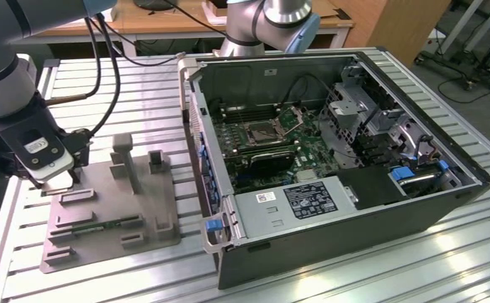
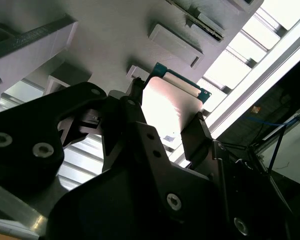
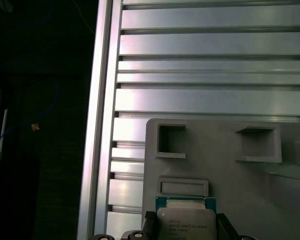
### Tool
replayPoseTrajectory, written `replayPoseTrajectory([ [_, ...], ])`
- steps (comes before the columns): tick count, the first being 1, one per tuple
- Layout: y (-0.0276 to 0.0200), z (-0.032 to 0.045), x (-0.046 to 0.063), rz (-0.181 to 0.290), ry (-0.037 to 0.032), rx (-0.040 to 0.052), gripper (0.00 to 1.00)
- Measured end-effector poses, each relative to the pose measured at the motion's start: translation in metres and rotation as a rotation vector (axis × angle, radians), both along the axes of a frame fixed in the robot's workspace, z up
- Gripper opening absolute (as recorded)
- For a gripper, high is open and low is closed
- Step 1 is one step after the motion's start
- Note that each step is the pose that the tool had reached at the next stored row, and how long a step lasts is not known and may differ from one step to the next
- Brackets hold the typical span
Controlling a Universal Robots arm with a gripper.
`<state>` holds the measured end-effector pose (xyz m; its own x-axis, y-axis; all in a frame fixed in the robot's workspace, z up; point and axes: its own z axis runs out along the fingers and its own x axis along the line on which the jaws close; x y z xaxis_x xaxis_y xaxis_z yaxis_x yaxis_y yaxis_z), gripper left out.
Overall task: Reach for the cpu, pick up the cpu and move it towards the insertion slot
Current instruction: 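Pick up the cpu and move it towards the insertion slot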
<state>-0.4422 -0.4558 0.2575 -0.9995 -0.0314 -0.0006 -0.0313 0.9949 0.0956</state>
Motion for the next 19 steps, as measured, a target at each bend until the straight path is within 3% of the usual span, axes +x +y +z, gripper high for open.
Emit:
replayPoseTrajectory([
  [19,0.0000,0.0083,0.0000,0.000,0.0000,0.0011,0.55],
])
